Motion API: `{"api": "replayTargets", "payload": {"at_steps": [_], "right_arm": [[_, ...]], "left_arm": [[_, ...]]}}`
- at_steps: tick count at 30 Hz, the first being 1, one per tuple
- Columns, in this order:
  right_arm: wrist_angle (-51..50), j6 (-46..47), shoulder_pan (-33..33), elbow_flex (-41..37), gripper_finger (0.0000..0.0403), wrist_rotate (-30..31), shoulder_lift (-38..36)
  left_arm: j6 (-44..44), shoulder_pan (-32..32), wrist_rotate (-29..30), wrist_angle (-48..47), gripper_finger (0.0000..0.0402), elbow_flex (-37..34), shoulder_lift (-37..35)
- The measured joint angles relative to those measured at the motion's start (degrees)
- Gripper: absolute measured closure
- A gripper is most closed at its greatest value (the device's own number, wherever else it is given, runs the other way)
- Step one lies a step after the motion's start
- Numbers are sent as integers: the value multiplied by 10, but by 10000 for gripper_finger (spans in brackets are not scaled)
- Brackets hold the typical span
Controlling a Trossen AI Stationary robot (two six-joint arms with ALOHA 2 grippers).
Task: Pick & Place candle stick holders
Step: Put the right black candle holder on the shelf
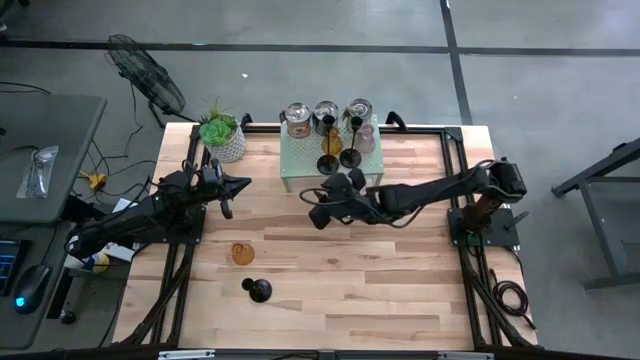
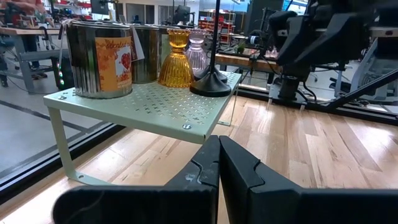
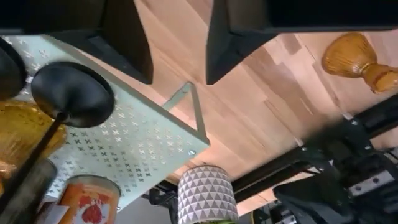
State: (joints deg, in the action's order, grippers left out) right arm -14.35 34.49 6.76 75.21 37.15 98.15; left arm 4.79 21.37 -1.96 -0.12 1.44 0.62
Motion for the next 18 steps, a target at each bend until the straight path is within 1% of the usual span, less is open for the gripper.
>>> {"api": "replayTargets", "payload": {"at_steps": [2, 8, 12, 18], "right_arm": [[32, -3, 0, -20, 300, 3, 0], [65, -32, -4, -71, 384, 4, 0], [69, -30, -13, -92, 398, 4, 0], [89, -29, -35, -110, 399, 4, 0]], "left_arm": [[0, 0, 0, 0, 402, 0, 0], [0, 0, 0, 0, 402, 0, 0], [0, 0, 0, 0, 402, 0, 0], [0, 0, 0, 0, 402, 0, 0]]}}
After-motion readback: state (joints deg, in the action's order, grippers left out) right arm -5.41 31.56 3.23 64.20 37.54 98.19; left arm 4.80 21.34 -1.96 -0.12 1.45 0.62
